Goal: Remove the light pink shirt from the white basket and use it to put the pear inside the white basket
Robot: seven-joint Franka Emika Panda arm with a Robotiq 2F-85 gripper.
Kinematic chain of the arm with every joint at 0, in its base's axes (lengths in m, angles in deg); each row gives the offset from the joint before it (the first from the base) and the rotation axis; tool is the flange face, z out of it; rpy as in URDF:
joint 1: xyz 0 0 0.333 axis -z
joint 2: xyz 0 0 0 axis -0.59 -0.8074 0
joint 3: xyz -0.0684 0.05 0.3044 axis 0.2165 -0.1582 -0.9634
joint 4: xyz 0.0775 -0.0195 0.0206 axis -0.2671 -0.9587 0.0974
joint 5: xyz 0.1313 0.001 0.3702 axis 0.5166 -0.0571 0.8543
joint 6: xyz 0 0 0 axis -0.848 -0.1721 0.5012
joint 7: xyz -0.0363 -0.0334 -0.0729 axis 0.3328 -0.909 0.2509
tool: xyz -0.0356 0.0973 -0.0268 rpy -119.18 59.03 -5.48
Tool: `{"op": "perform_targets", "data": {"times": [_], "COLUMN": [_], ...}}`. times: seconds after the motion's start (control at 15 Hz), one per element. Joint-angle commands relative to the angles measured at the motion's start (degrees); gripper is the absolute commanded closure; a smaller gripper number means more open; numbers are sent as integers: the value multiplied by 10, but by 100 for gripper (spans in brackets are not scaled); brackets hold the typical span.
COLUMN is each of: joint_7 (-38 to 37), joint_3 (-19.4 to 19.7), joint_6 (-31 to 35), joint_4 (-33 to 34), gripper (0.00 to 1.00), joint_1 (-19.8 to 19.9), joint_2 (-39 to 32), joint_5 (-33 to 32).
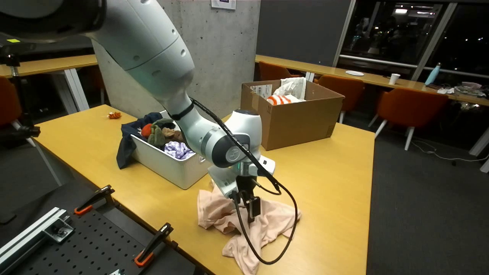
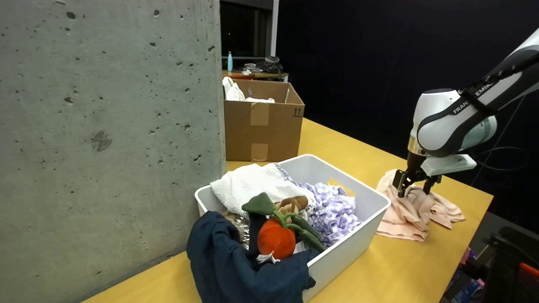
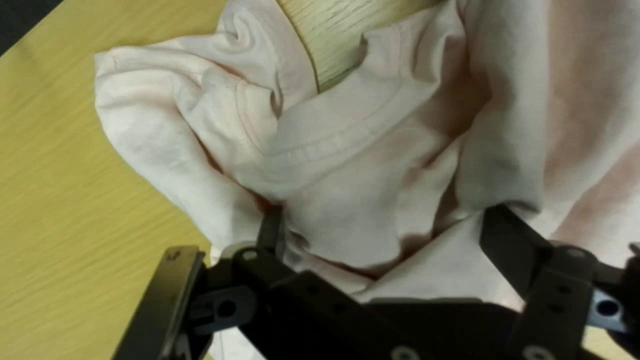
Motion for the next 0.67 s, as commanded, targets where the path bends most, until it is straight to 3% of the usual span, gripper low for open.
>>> {"op": "perform_targets", "data": {"times": [0.0,0.13,0.2,0.27,0.47,0.6], "joint_7": [25,27,28,31,34,32], "joint_3": [-9,-10,-11,-13,-13,-10], "joint_6": [-19,-20,-21,-22,-27,-31], "joint_4": [21,28,33,37,47,49], "gripper": [0,0,25,26,47,47], "joint_1": [21,26,27,28,27,24], "joint_2": [-21,-30,-34,-37,-39,-34], "joint_5": [20,23,24,27,28,25]}}
